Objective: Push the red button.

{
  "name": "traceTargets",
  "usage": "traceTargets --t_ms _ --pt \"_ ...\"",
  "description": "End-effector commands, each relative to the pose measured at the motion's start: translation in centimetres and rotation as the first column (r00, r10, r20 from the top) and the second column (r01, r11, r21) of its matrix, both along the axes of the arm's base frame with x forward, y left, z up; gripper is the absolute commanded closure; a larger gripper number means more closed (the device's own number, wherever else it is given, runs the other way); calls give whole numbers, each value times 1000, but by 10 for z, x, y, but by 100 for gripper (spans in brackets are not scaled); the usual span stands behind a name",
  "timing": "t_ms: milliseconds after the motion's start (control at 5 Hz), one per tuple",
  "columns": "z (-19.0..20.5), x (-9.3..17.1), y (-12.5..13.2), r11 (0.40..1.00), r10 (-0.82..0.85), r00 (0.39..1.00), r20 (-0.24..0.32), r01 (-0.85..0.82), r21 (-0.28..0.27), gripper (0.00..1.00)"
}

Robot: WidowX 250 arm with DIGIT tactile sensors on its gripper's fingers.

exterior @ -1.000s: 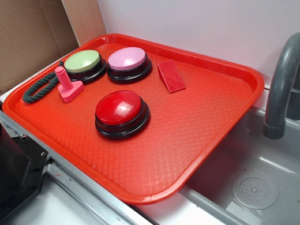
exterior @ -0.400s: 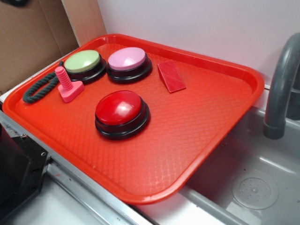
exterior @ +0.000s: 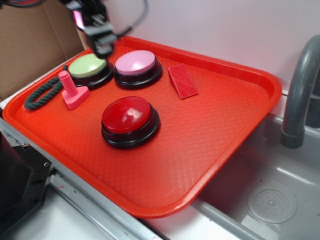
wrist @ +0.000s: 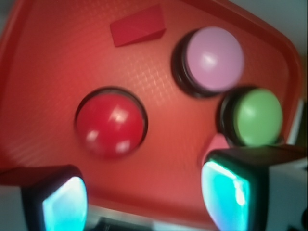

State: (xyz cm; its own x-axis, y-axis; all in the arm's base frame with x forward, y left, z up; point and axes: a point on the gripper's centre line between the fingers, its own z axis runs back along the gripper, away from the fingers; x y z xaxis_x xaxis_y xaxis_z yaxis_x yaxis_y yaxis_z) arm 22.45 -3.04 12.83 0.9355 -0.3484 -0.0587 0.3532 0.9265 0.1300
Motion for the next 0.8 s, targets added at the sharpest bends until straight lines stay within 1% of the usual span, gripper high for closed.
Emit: traceTargets --t_ms 0,200,600 --pt "-31 12 -26 1000 -19 998 54 20 -11 0" --pt "-21 24 -46 993 -97 990 98 102 -53 0" --pt "-21 24 -46 993 -97 990 98 102 -53 0"
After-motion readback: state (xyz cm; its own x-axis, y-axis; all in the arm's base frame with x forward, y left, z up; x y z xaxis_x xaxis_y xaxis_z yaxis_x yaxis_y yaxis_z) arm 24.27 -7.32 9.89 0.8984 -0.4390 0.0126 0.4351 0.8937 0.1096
